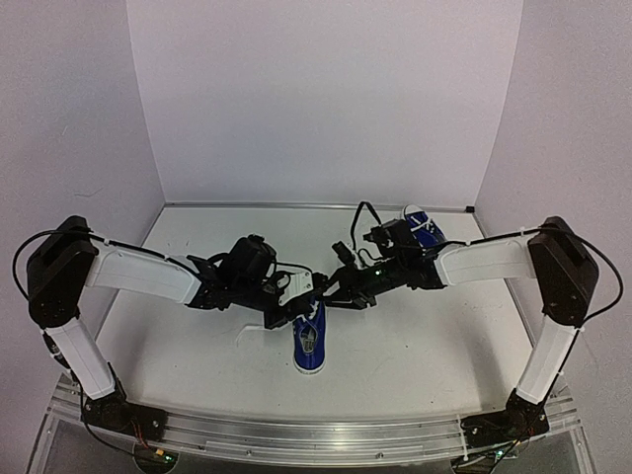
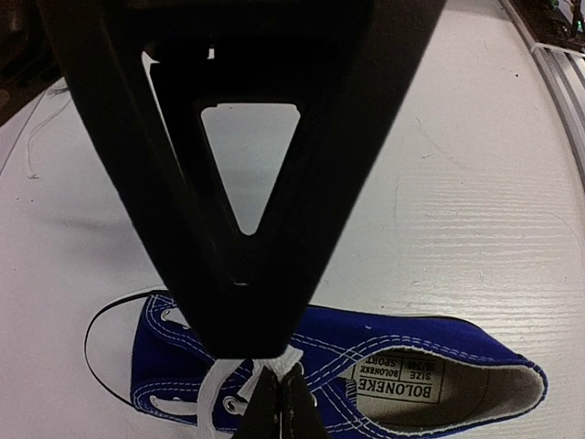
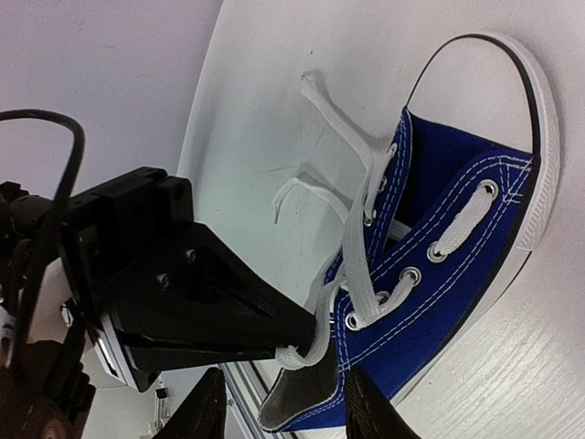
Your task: Tie the shoes
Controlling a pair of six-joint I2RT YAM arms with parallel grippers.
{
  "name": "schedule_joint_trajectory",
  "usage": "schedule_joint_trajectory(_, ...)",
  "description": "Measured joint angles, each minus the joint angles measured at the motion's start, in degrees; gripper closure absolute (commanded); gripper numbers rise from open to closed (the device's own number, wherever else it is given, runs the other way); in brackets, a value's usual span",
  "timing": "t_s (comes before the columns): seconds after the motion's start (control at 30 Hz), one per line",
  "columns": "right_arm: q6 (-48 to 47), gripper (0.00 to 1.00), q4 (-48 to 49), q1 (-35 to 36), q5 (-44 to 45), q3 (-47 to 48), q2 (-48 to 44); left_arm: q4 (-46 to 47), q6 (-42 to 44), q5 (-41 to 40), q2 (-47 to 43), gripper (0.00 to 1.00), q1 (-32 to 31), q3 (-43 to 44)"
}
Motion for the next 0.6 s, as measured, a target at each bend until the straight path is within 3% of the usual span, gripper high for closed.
schedule_joint_trajectory(0.6,3.28,0.72,4.11,2.05,-0.82,0.02,3.99,0.00,0.33,-0.97,0.56,0.99,-0.11,0.02)
